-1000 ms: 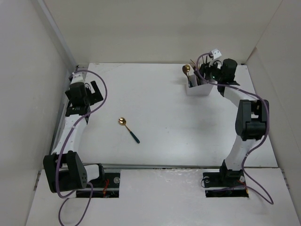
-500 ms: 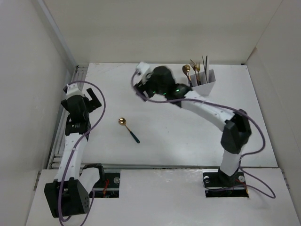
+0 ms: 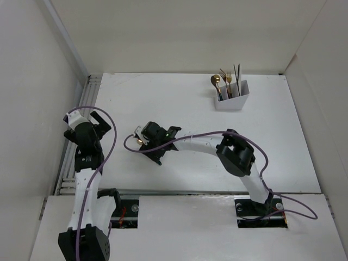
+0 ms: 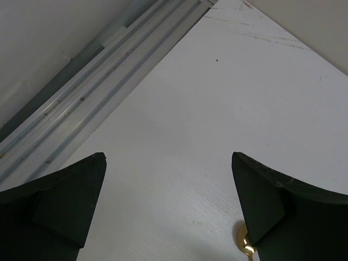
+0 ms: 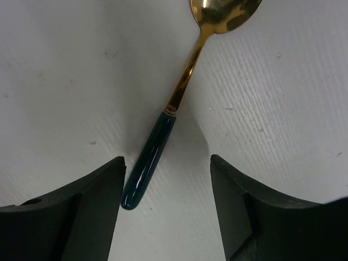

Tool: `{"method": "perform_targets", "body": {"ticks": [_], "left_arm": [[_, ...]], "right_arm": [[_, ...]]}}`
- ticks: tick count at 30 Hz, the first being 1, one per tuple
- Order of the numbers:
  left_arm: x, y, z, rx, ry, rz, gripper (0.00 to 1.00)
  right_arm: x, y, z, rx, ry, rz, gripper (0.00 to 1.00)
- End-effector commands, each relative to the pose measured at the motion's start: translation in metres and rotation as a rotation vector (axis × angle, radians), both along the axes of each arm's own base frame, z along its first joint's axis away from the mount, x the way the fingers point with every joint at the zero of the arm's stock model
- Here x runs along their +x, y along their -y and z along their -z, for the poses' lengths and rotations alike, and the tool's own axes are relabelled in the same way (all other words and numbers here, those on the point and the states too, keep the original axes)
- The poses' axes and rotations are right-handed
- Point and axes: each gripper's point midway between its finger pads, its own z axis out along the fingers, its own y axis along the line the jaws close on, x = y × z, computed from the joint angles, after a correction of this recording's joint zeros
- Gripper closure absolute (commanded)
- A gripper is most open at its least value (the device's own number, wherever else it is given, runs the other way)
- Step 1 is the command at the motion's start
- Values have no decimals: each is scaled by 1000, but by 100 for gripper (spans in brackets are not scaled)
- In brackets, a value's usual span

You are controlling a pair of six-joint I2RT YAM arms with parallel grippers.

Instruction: Sort the eating utensils into containers

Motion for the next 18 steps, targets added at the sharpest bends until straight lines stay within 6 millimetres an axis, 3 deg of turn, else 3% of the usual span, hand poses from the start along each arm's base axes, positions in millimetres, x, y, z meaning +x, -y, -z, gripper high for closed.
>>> {"method": "perform_targets", "body": {"ticks": [1,4,7,8,11,15,18], "left_arm": [[-3,-2,0,-9,44,-22,0],[-1,2,8,-25,46,-3,0],[-2,4,2,-25,66,7,0],[-2,4,2,-25,66,7,0],[-6,5,1,-25,66,7,0],[-7,5,-1,-23,75,8,0],[-9,2,-4,-12,81,0,0]], "right_arm": [[-6,-6,15,-16,-3,56,31],[-4,-6,35,-36,-9,69,33],[-1,-3,49,-67,-5,90,38],[4,-7,45,-68,11,99,40],[6,7,52,-147,23,110,77],[-4,22,62,-176,-2,102,99],[-5,21,59,-163,-5,98,100]]}}
